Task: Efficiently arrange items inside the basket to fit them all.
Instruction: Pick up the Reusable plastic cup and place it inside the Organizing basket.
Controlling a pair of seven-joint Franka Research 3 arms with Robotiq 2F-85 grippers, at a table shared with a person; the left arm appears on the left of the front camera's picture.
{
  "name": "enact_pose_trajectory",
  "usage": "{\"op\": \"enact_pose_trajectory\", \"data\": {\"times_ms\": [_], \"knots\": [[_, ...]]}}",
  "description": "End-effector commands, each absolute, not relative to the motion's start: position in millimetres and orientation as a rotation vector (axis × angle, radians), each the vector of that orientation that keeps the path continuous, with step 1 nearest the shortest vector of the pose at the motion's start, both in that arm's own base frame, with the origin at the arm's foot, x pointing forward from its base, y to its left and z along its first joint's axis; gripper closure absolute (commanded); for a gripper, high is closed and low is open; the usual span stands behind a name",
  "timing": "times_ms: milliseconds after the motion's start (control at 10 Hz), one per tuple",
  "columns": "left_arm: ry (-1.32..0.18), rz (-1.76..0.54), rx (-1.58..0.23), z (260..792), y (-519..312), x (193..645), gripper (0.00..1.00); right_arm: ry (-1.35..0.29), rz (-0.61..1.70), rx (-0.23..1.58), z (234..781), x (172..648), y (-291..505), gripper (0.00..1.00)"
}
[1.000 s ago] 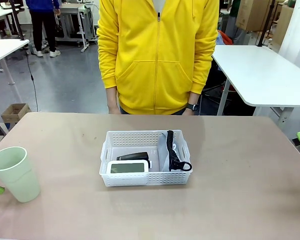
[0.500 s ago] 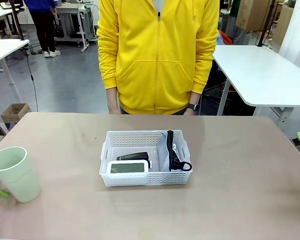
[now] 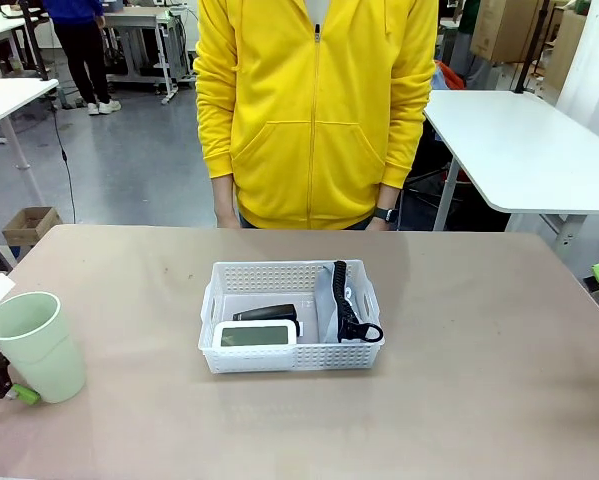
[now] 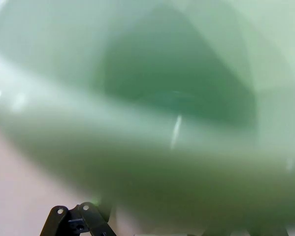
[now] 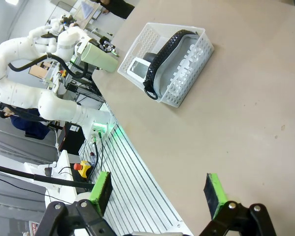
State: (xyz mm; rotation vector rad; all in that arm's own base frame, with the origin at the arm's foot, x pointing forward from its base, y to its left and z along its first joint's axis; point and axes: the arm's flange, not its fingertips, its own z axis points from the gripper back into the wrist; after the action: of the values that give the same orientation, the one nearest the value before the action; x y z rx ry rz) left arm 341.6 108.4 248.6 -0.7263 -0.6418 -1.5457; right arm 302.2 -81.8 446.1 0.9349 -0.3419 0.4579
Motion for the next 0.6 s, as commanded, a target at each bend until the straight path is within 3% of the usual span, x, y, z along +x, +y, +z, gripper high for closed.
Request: {"op": "enact_pose_trajectory", "data": {"times_ms": [0,500], "knots": [[-0.661,-1.597,-0.771,244.0,107.2,346.6,0.03,-0.373,0.475,0.953,447.2,303.9,-80.3,0.0],[-0.834,-1.569,-0.929,245.2,99.7,360.8,0.03,-0.373,0.475,0.953,447.2,303.9,-80.3,0.0]]}}
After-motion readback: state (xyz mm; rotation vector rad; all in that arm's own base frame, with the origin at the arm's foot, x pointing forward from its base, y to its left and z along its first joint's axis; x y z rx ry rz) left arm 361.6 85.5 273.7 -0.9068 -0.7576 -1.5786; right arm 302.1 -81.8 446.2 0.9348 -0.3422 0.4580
